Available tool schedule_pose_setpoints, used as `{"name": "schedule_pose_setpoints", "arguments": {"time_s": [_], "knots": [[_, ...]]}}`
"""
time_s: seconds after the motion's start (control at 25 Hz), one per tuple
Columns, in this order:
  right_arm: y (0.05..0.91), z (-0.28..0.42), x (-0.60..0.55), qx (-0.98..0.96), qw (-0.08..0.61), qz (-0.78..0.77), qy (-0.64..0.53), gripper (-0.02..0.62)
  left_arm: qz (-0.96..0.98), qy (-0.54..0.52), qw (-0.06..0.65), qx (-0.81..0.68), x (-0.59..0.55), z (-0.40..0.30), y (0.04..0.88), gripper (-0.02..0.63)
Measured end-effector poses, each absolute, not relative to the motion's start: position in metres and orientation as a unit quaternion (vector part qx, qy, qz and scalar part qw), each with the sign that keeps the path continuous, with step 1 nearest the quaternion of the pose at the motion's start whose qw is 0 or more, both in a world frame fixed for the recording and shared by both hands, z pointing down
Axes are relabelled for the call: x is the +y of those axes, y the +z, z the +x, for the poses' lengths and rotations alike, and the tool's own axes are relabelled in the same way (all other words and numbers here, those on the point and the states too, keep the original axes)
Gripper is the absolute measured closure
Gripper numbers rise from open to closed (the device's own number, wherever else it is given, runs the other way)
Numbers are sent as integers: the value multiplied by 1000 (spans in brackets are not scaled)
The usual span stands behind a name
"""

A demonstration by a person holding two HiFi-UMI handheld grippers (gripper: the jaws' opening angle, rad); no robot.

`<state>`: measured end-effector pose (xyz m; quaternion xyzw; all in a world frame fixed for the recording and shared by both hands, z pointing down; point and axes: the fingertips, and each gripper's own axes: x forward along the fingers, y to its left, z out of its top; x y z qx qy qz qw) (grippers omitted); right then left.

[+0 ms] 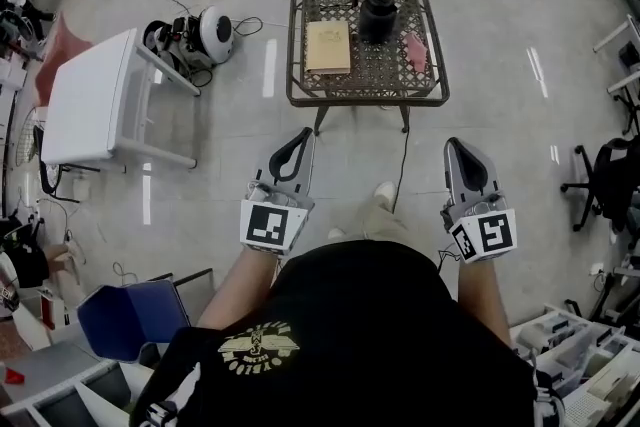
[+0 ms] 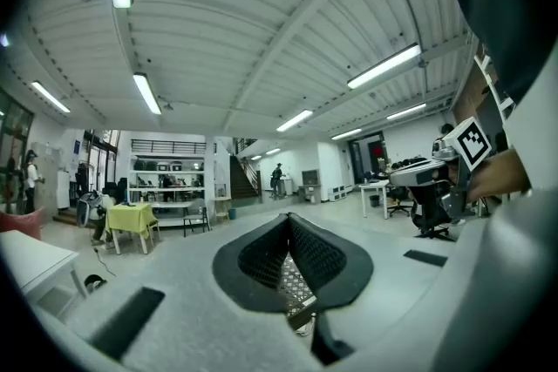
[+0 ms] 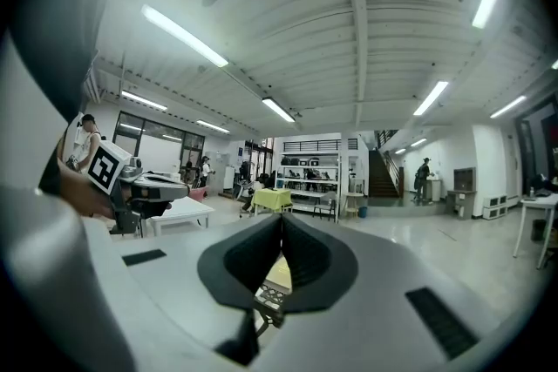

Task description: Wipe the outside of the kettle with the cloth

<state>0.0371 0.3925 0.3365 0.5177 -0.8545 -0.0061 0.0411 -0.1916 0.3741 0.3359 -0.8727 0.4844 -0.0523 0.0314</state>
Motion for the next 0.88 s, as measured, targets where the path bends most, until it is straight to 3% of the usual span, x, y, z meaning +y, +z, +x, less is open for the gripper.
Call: {"name": "schedule_pose_setpoints", "arguments": {"time_s": [0.28,0.88], "knots": [[354,46,351,-862,53,503,15,584,-878,-71,-7,473,340,-176,360,601],[363,85,273,-867,77,491,19,584,-864,-61,-6,500,250,-138,365,601]]}}
